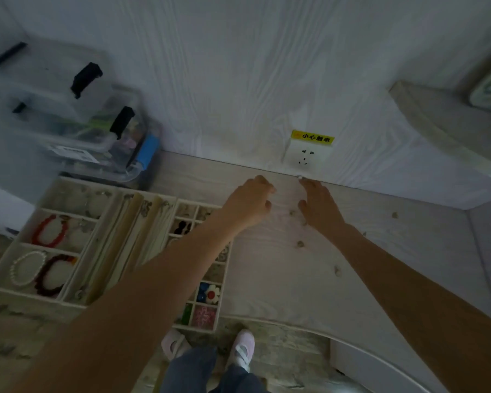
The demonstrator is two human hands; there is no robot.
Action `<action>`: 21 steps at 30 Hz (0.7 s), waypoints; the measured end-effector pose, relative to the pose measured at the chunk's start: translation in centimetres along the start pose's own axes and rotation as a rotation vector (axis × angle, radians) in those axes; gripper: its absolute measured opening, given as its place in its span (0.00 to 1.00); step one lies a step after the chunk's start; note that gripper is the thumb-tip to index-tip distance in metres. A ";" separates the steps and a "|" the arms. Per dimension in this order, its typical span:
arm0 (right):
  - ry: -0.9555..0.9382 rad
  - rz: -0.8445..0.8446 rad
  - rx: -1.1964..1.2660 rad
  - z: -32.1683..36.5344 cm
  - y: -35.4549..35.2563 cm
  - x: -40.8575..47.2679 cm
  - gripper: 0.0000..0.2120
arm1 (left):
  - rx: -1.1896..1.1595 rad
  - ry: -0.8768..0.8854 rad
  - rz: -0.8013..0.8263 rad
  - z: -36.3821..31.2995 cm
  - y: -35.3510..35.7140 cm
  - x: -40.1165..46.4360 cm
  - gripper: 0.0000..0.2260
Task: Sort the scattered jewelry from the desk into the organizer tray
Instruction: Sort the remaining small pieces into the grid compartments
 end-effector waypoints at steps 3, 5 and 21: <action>-0.009 0.042 0.001 -1.6 0.1 1.8 0.26 | -0.084 0.015 0.049 -2.2 0.8 3.7 0.21; -0.021 0.049 0.001 -1.8 0.2 2.7 0.25 | -0.109 0.006 0.080 -3.1 1.5 5.7 0.21; -0.034 -0.152 0.030 -3.4 -0.2 4.6 0.07 | -0.528 -0.131 -0.026 -2.1 3.0 9.6 0.14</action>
Point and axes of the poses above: each hand's wrist, its own x-axis towards the middle knuckle, its own y-axis out of the palm, z = x × y, the point moved 10 cm from there along x, towards the middle knuckle, and after that the axes turned 12 degrees about z, right-handed, at the moved point
